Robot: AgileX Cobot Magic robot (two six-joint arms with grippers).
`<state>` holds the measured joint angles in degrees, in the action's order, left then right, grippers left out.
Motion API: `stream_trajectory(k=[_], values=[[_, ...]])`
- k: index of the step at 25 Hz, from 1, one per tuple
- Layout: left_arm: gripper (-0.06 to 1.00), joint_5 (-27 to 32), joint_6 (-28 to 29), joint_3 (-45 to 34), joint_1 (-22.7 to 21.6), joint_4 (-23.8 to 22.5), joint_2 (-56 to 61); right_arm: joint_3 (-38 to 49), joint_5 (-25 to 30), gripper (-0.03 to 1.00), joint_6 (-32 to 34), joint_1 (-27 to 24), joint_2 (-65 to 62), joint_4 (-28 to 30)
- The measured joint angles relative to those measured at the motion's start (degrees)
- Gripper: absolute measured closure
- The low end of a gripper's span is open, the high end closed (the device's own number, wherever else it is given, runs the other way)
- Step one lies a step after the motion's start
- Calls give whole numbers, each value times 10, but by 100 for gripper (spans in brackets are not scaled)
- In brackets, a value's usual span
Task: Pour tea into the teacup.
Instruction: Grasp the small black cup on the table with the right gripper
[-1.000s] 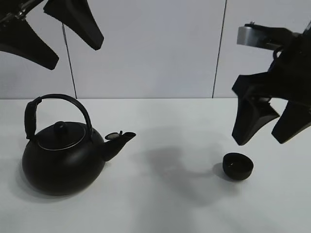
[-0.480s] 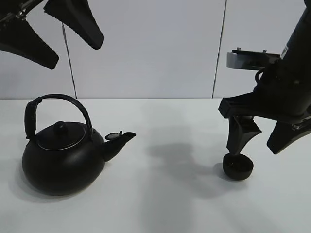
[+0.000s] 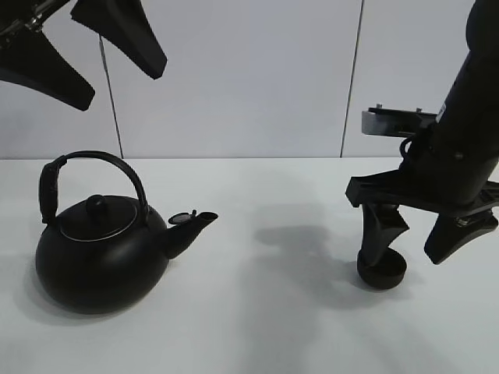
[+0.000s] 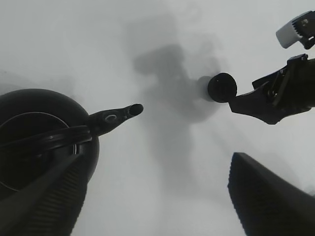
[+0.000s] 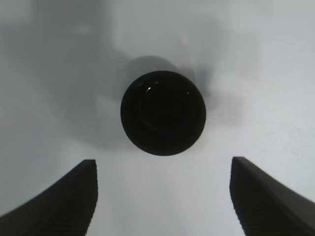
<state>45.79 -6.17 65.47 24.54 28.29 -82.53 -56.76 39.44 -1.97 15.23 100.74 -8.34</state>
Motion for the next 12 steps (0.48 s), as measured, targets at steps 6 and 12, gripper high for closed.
stream_trajectory(k=[6,12], values=[[37,0,0,0,0,0,0,-50,18,45,0,0,43,0],[37,0,0,0,0,0,0,-75,28,45,0,0,84,1]])
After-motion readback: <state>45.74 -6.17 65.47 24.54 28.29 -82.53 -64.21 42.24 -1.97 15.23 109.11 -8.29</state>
